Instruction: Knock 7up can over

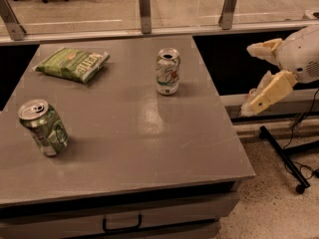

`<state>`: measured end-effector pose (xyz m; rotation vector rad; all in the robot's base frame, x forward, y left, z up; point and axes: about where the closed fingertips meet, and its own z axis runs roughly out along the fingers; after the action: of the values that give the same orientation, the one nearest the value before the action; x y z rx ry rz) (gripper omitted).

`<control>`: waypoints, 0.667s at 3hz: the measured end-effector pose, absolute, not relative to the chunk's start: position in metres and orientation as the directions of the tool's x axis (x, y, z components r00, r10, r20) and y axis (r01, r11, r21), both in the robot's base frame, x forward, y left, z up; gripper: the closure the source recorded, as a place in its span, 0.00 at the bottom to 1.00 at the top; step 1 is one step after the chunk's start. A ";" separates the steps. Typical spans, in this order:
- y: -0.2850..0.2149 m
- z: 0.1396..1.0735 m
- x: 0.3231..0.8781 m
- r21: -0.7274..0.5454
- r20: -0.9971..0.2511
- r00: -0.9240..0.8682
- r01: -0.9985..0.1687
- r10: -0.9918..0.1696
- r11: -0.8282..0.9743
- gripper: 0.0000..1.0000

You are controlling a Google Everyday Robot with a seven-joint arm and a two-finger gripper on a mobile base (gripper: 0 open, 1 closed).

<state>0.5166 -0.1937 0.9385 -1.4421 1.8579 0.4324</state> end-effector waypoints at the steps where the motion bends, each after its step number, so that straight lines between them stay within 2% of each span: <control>1: -0.146 0.951 0.538 -0.151 -0.869 -0.014 -0.945 -0.495 0.291 0.00; 2: -0.100 0.957 0.548 -0.154 -0.912 0.024 -0.945 -0.411 0.288 0.00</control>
Offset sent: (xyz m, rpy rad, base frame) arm 0.0435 0.1508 0.0234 0.4347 -0.1383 0.1025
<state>0.5484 -0.0998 0.9573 -1.2882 1.5629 0.6754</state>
